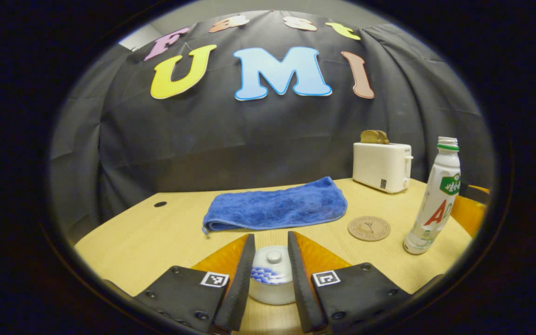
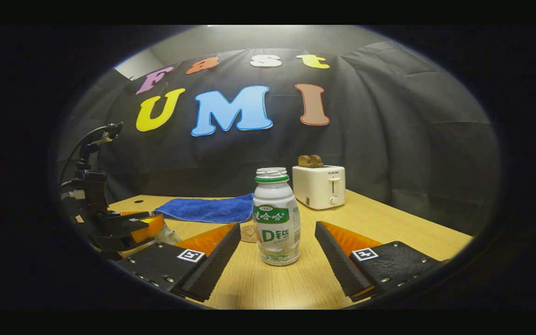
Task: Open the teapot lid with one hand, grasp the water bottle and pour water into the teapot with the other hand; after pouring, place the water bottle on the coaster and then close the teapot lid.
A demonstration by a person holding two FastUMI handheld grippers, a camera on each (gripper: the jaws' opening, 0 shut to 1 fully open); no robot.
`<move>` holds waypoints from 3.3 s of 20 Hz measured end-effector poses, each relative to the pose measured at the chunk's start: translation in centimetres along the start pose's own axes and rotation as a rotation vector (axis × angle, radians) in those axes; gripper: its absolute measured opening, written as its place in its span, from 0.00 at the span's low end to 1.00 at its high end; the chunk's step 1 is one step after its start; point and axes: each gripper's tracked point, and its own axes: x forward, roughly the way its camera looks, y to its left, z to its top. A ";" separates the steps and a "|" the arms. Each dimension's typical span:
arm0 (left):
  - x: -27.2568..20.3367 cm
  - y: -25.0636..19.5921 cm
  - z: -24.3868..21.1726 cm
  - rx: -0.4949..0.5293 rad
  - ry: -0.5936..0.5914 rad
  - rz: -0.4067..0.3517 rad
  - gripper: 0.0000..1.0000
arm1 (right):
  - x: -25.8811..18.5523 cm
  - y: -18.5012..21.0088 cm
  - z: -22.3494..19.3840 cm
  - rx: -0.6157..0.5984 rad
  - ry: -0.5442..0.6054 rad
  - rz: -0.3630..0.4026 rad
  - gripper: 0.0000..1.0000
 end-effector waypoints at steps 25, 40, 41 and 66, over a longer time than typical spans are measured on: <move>-5.5 0.4 6.0 -0.130 -0.108 -0.128 0.17 | 3.7 -0.3 -1.7 0.018 0.095 0.051 0.99; -7.6 5.9 3.8 -0.184 -0.080 -0.052 0.17 | 7.8 -0.8 -4.3 0.035 0.201 0.017 0.80; -7.5 6.1 3.5 -0.188 -0.077 -0.049 0.17 | 7.9 -0.8 -4.2 0.031 0.204 0.016 0.78; -9.9 12.8 3.1 -0.207 -0.094 0.011 0.17 | 5.2 9.2 3.1 -0.812 -0.045 0.036 0.76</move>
